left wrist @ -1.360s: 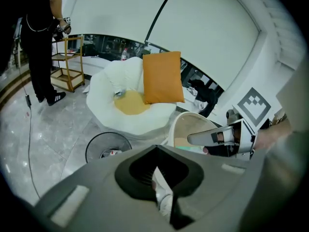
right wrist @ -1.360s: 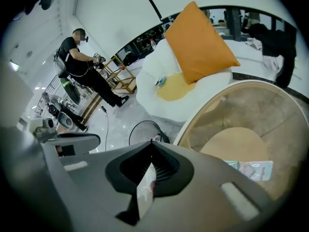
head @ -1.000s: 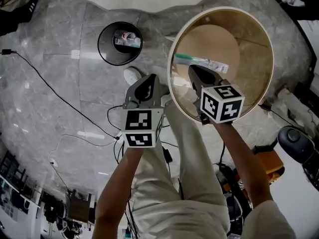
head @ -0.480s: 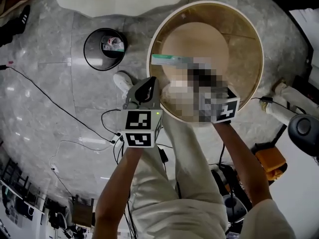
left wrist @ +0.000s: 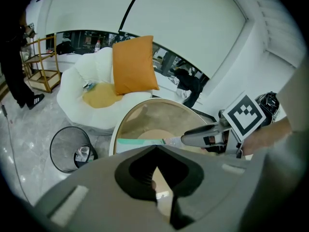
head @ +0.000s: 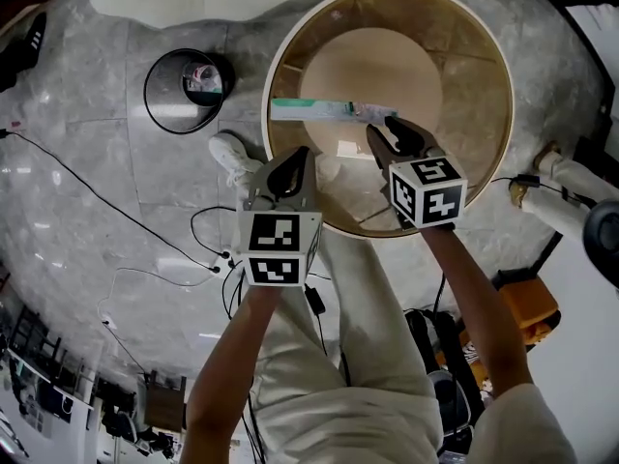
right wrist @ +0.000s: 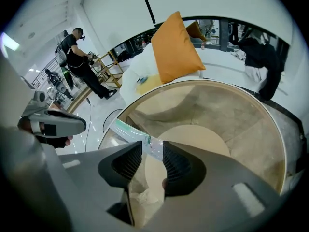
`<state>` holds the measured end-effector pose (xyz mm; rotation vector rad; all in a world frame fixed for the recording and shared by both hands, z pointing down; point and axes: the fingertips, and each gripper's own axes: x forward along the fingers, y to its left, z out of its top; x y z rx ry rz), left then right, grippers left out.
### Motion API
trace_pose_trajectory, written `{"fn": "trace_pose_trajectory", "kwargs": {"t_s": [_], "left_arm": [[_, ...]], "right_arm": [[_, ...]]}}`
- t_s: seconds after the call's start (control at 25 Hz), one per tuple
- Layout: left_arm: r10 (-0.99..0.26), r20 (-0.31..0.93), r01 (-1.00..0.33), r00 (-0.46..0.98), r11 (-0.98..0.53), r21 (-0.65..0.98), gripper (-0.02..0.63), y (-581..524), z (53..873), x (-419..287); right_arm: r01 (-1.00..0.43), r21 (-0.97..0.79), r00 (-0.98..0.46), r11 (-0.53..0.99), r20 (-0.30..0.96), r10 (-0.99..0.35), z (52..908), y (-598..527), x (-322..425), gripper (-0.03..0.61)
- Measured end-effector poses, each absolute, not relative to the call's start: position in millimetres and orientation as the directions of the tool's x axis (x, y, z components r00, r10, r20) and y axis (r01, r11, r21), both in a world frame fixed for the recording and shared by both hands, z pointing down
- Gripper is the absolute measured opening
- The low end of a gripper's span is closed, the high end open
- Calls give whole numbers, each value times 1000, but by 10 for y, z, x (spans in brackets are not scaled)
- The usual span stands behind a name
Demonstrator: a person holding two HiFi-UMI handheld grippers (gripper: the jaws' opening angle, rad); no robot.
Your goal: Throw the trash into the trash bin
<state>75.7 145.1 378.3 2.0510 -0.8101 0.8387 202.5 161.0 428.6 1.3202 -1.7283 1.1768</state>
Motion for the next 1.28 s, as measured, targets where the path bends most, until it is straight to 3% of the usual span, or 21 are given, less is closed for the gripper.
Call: {"fn": "trace_pose_trajectory", "kwargs": {"t_s": [0.28,0.64,0.92,1.28], "left_arm": [[-255,772,-757,582,-517,400,2,1532,3868,927],[-256,777,-761,574,-518,391,2,1588,3864,1003],[-250,783,-759,569,-526,384,2,1617,3841,997],[-246,778,-748,578,-542,384,2,1606,3756,1054]], "right_arm": [[-979,-198,-205,57,911,-357,4533,1701,2416,164],[-958,-284,-264,-21,913,-310,4727,1777,2475,175],[-949,-311,-280,-49,905,-320,4703,1755,2449,73],[-946,-325,-297,-20,886,-356,4508,1743,2406,58]]}}
